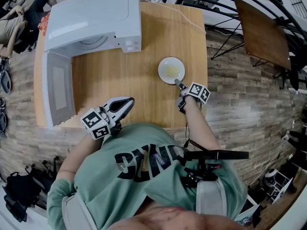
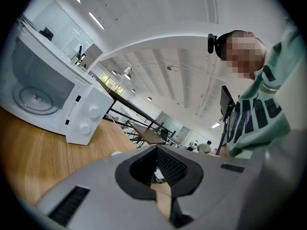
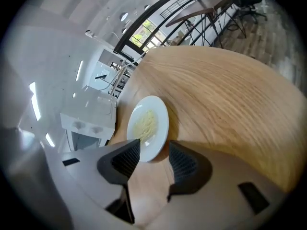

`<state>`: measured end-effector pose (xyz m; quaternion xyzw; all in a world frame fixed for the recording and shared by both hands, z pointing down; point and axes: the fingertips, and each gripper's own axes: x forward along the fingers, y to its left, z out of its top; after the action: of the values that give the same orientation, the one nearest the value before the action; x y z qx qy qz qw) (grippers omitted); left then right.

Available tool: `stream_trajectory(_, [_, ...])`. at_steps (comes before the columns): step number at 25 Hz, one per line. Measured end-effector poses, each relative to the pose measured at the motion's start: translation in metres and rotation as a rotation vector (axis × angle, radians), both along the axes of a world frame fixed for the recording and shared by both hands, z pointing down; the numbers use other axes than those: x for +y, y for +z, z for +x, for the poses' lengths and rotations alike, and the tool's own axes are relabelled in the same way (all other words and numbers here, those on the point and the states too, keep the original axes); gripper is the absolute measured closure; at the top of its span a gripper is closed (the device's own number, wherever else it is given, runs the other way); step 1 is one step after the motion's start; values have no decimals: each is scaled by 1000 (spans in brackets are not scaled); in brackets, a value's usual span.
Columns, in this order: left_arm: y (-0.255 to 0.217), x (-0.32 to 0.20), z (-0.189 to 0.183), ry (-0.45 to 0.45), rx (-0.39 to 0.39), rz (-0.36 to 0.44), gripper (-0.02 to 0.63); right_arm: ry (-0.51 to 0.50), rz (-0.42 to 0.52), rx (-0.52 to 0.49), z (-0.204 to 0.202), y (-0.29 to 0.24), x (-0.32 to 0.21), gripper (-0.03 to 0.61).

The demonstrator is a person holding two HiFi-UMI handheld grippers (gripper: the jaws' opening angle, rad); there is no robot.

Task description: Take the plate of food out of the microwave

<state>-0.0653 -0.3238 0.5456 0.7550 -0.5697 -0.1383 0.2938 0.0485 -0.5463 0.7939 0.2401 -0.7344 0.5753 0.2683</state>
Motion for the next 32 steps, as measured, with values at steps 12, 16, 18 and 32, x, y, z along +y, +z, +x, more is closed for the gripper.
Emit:
stream_trajectory(12, [-29, 34, -20, -61, -28, 87, 611, -25, 83, -59, -6, -48, 9, 408])
stream_trajectory(16, [-44, 53, -30, -95, -46, 122, 611, -51, 88, -100, -18, -72, 20, 408])
stream_trajectory(18, [-54, 62, -35, -104, -62, 139, 611, -58, 92, -119, -24, -85, 26, 408])
stream_trajectory(32, [-126, 159, -96, -186, -188, 247, 611, -84, 132, -268, -74, -166, 101, 408])
